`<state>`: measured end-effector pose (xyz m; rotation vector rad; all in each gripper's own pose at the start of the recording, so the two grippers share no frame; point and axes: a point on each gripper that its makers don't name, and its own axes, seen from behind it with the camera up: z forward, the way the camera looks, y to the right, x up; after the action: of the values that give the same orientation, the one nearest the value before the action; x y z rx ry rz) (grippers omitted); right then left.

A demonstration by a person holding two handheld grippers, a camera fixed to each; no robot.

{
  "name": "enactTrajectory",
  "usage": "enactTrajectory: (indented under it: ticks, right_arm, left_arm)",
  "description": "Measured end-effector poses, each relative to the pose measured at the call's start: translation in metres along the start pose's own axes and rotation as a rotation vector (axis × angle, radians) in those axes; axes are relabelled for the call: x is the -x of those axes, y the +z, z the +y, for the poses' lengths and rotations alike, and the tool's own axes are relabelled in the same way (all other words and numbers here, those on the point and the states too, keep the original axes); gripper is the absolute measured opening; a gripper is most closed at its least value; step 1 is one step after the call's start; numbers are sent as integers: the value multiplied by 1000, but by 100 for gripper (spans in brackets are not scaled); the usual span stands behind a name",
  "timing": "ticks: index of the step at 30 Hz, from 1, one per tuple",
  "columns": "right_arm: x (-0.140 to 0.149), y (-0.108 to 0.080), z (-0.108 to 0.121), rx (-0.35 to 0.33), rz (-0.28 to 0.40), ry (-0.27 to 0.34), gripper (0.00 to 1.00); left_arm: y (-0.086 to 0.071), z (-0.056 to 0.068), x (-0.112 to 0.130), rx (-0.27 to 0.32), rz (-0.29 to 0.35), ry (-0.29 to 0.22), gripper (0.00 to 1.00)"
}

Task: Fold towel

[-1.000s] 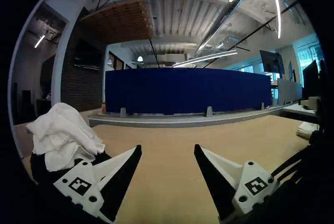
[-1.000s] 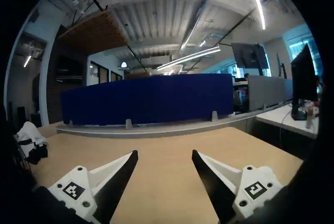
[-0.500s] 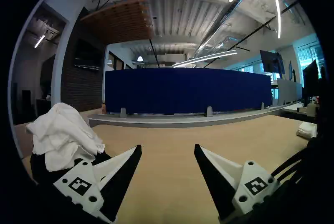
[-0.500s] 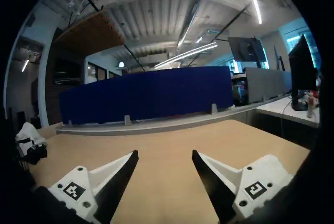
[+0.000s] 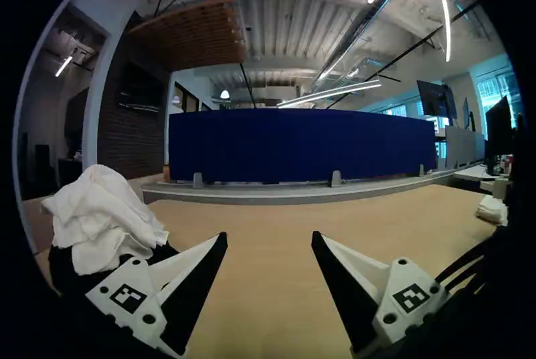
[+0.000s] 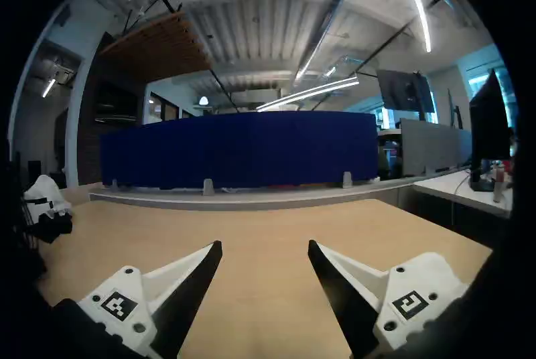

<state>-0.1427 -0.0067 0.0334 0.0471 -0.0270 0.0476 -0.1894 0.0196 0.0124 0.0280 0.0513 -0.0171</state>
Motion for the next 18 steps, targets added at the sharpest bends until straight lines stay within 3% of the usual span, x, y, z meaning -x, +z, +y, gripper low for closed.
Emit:
enactTrajectory:
  ticks: [18]
  right_arm:
    - [0, 0, 0, 3, 24, -35, 100]
  left_arm:
    - [1, -1, 0, 0, 0, 0, 93]
